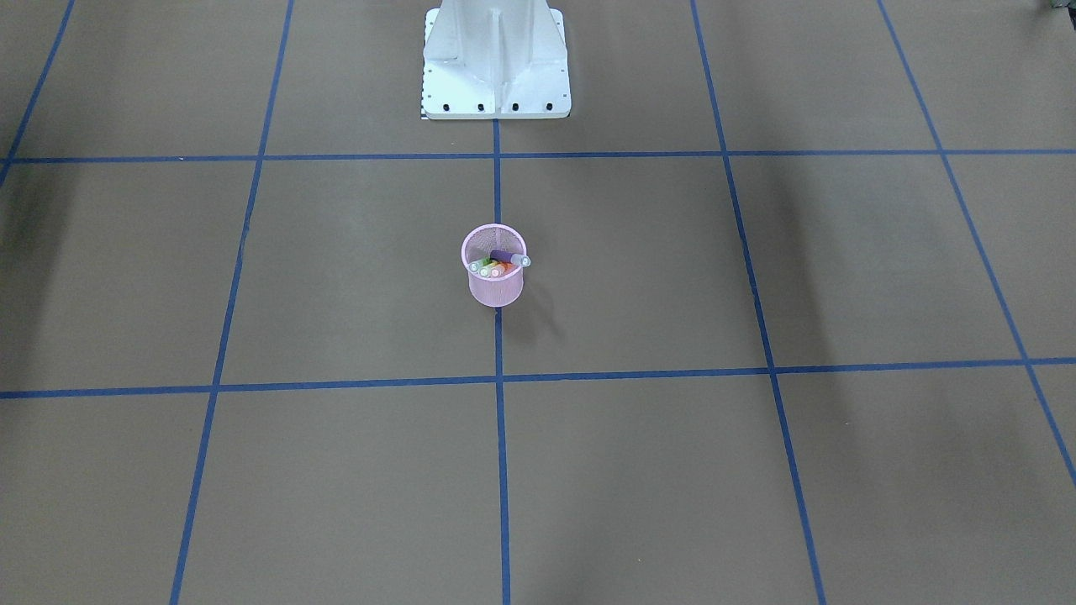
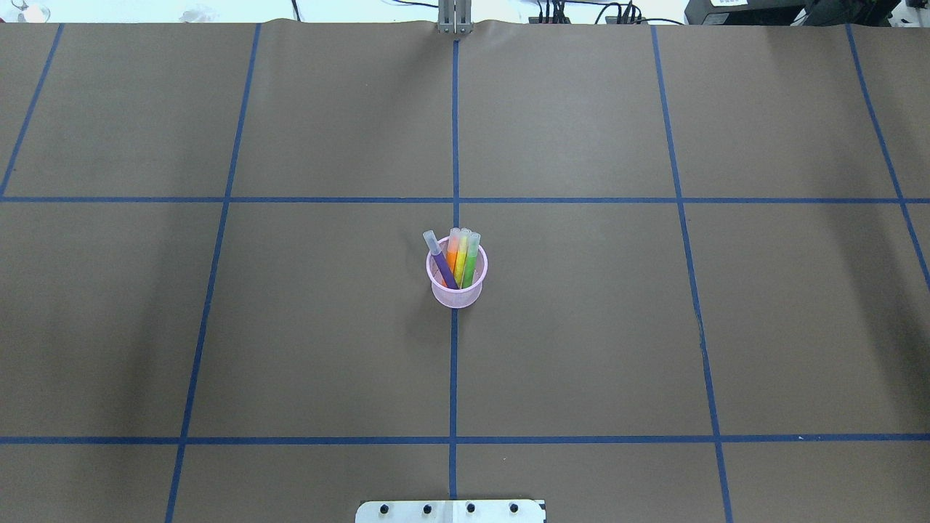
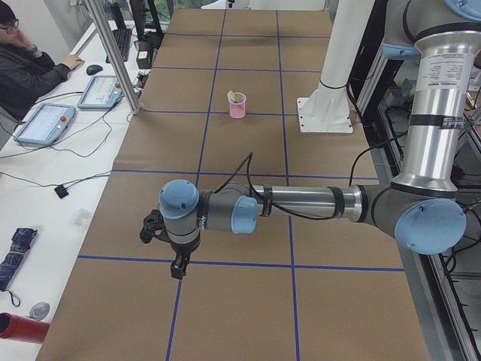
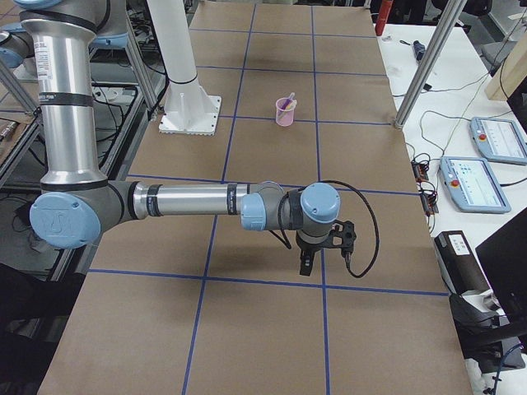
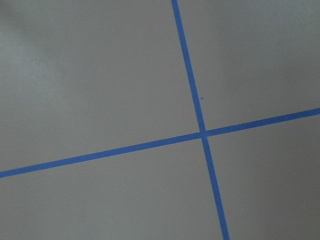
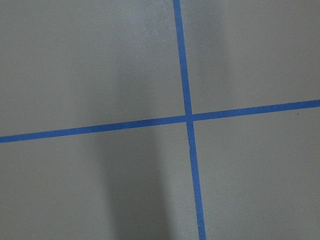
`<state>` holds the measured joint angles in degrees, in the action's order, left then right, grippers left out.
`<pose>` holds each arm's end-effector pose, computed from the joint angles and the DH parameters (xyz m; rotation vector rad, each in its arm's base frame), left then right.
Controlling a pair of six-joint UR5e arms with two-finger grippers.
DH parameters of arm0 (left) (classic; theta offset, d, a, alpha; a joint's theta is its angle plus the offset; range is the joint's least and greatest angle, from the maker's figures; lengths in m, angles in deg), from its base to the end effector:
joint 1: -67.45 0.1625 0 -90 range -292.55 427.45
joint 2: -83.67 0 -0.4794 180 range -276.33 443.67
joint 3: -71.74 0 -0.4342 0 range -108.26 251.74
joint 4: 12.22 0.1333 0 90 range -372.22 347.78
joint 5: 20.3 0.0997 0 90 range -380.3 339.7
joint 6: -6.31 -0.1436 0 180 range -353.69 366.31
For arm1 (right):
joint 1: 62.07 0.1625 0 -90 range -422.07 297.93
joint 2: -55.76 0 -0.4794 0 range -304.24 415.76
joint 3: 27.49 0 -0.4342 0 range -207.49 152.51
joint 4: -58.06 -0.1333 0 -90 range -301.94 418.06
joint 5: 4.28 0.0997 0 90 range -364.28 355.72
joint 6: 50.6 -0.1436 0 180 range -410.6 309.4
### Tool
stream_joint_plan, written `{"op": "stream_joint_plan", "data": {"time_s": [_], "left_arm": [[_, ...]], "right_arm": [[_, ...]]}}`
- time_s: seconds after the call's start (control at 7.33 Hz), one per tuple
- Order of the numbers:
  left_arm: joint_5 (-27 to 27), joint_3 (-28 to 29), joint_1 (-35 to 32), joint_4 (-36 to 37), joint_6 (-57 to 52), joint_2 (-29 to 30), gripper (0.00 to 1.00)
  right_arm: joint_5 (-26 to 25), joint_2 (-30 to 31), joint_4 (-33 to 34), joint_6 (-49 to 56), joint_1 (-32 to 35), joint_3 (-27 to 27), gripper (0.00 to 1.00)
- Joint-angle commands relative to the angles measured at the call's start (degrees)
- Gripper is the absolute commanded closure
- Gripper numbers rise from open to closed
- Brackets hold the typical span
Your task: Collect pens into pen holder
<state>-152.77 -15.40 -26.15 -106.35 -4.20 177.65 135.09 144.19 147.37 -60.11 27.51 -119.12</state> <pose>-0.0725 -0.5729 0.7286 0.1779 0.7250 0.1489 0.0203 -0.5526 0.7040 -0.0112 -0.8641 0.1194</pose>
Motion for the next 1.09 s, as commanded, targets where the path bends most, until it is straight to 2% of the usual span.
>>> {"op": "stream_joint_plan", "data": {"time_s": [0.0, 0.14, 0.96], "left_arm": [[0.19, -0.57, 0.17, -0.26, 0.75, -1.07, 0.00], [0.01, -0.74, 0.17, -0.44, 1.71, -1.25, 0.00], [0.01, -0.57, 0.26, -0.53, 1.72, -1.34, 0.00]], "right_arm": [[2.21, 0.07, 0.16, 3.26, 1.65, 0.48, 0.00], [3.36, 0.16, 0.16, 3.36, 2.09, 0.48, 0.00], [2.58, 0.16, -0.19, 3.45, 2.10, 0.22, 0.00]]}}
